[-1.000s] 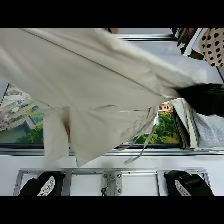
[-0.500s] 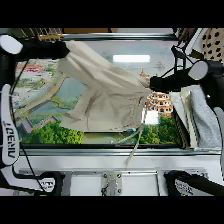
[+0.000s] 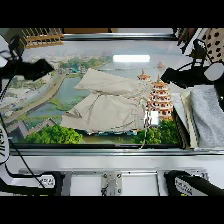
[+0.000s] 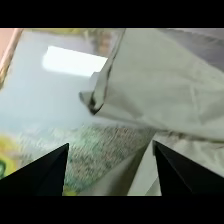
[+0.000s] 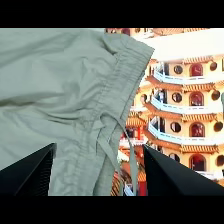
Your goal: Fold the clothes and pants, and hang the long-sleeved shirts on hangers.
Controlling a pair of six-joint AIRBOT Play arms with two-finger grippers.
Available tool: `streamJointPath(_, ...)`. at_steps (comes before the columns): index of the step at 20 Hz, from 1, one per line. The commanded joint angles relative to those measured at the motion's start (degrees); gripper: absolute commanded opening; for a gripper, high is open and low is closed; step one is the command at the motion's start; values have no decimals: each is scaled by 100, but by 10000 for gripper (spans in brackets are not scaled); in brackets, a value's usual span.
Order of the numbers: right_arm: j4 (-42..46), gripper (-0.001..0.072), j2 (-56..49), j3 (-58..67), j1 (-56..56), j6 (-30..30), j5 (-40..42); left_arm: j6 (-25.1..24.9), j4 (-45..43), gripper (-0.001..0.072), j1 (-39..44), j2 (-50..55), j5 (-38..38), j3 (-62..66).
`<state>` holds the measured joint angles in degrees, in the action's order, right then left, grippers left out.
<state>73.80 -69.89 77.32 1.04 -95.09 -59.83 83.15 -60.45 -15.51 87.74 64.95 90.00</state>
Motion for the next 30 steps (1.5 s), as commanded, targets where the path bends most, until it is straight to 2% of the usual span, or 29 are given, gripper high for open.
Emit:
streamJointPath(1,-35,576,815,-758,-116,214,-284,15,4,553,-767,-728,282,-2057)
streamJointPath(4,-98,576,1270,-1412,-400,212,-216,-50,22,553,-970,-1045,-107,-3770)
streamJointPath(7,-101,576,1331,-1626,-719,210,-212,-138,170,553,-890,-994,-566,-4568)
streamJointPath(16,-96,576,1327,-1631,-1005,212,-214,-131,339,549,74,-254,-658,-4070)
streamJointPath(17,-98,576,1327,-1650,-1005,210,-223,-131,315,419,157,-229,-656,-4017)
streamJointPath(18,-98,576,1329,-1705,-1005,197,-223,-133,299,166,210,-234,-656,-3969)
streamJointPath(19,-96,577,1329,-1799,-1005,33,-227,-151,306,8,212,-240,-614,-3899)
streamJointPath(23,-98,576,1309,-2826,-1003,-1464,-170,-361,297,3,173,-557,-431,-3834)
streamJointPath(25,-232,579,1250,-3554,-1003,-2138,247,-542,299,3,173,-678,-319,-3834)
streamJointPath(28,-879,579,1036,-4339,-1003,-2120,1596,-586,302,3,173,-688,-282,-3834)
streamJointPath(30,-1550,578,776,-4422,-1005,-1451,2188,-586,302,3,173,-691,-275,-3834)
